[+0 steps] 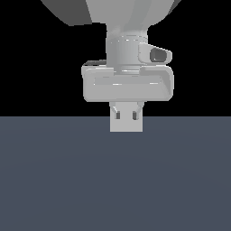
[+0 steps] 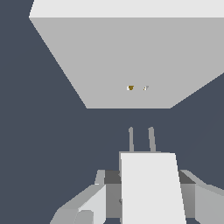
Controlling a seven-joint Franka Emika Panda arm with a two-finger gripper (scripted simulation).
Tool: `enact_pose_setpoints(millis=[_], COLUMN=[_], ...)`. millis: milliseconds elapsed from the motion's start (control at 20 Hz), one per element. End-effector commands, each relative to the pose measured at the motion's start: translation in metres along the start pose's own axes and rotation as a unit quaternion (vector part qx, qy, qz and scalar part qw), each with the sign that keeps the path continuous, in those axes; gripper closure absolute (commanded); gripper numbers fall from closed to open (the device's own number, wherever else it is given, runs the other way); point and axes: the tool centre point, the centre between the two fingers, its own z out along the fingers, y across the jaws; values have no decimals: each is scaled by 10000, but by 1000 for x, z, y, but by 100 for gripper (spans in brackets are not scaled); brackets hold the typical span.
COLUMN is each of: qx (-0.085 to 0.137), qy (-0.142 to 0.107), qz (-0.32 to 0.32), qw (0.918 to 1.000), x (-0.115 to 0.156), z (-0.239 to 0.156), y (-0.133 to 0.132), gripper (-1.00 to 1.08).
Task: Plug the charger into the wall socket.
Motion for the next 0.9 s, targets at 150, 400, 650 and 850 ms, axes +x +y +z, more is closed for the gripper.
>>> enact_pose_setpoints(millis=[150,400,650,850], qx=[2,2,2,2], qy=[1,1,1,0], qz=[3,3,3,-1], qw=[10000,10000,10000,10000], x=[10,29,42,46], z=[3,9,13,15], y=[0,0,0,0], gripper=[108,108,108,108])
